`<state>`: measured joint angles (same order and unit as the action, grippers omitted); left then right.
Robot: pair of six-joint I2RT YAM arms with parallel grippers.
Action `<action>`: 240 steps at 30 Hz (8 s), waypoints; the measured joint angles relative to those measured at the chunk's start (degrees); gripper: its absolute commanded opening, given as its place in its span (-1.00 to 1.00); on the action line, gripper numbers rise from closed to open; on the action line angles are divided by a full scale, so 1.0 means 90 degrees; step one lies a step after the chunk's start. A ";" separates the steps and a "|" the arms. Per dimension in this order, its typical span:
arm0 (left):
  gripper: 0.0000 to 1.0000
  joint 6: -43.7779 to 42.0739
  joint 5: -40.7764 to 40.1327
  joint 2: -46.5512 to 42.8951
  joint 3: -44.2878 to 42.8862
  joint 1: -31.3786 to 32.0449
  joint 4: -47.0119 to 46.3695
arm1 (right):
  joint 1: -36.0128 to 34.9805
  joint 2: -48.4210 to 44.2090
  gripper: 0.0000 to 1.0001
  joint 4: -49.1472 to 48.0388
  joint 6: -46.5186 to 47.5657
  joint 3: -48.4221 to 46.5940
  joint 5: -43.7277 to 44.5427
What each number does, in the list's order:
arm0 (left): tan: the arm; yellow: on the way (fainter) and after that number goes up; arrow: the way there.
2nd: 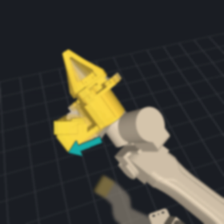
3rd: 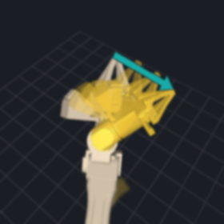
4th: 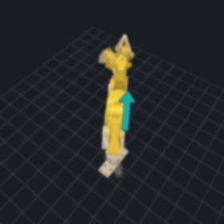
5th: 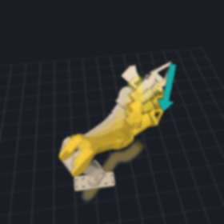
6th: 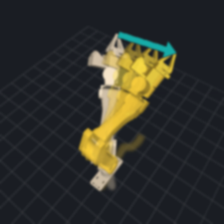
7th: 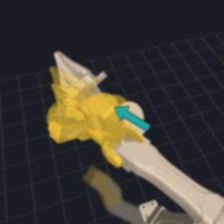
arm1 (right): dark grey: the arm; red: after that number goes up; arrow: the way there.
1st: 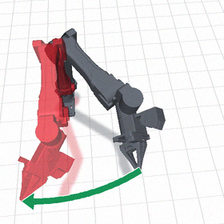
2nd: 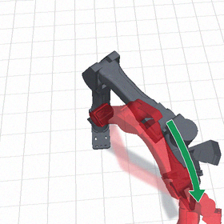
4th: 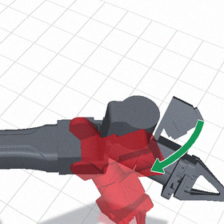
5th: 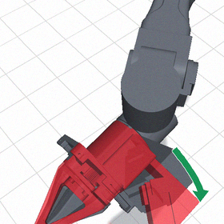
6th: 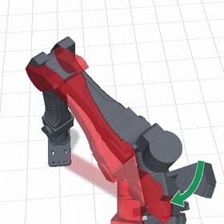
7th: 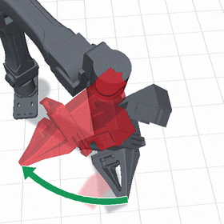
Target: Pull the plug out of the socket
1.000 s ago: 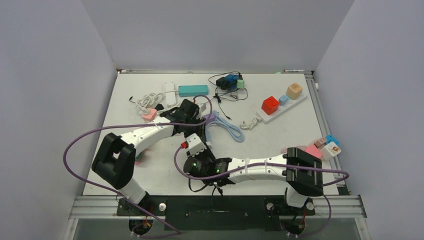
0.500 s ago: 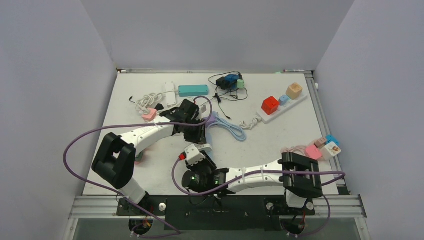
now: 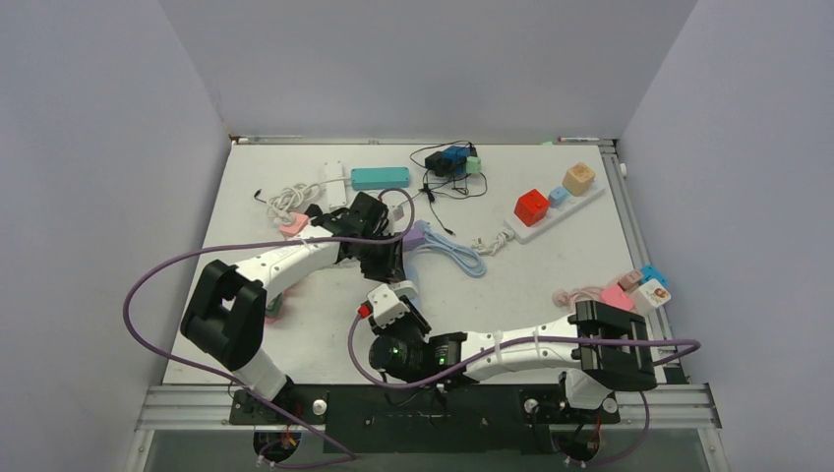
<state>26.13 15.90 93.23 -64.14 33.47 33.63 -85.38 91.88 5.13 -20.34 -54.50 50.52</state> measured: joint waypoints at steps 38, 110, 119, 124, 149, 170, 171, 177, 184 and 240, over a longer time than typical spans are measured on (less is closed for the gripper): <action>-0.76 -0.0537 -0.0974 0.0311 0.0032 -0.0126 -0.0556 | 0.0347 -0.0102 -0.89 0.1549 -0.1554 -0.0850 -0.0488; 0.94 -0.0969 -0.0461 -0.3213 0.1710 -0.2254 -0.1066 | 0.2283 0.1086 0.27 0.1552 0.2130 -0.1967 -0.4250; 0.94 -0.0981 -0.0631 -0.3181 0.1710 -0.2339 -0.1018 | 0.2268 0.1321 -0.16 0.1579 0.2387 -0.2174 -0.3978; 0.94 -0.0974 -0.0673 -0.3155 0.1724 -0.2351 -0.0945 | 0.2249 0.1365 -0.15 0.1574 0.2385 -0.2171 -0.3939; 0.90 -0.0559 0.0063 -0.2795 0.1763 -0.2856 -0.1044 | 0.2531 0.0942 -0.89 0.0408 0.2407 -0.1217 -0.4386; 0.35 -0.0192 0.2737 -0.1452 0.1950 -0.1858 -0.1909 | 0.3322 -0.0629 -0.89 -0.1146 0.1175 0.0097 -0.4845; 0.32 -0.0155 0.2781 -0.1396 0.1950 -0.1858 -0.1909 | 0.3325 -0.0644 -0.89 -0.1166 0.1158 0.0119 -0.4852; 0.20 -0.0049 0.2973 -0.1343 0.1950 -0.1853 -0.2004 | 0.3351 -0.0704 -0.89 -0.1241 0.1054 0.0146 -0.4891; -0.68 0.0087 0.3130 -0.1190 0.1950 -0.1795 -0.2113 | 0.3373 -0.0704 -0.89 -0.1294 0.1008 0.0153 -0.4998; -1.00 -0.0129 0.3058 -0.0784 0.1702 -0.1746 -0.1753 | 0.3412 -0.0818 -0.89 -0.0840 0.0102 0.0221 -0.4558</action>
<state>24.97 43.42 86.17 -48.82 17.76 17.85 -54.68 84.51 -2.44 -19.42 -52.51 9.50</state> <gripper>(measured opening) 0.284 0.218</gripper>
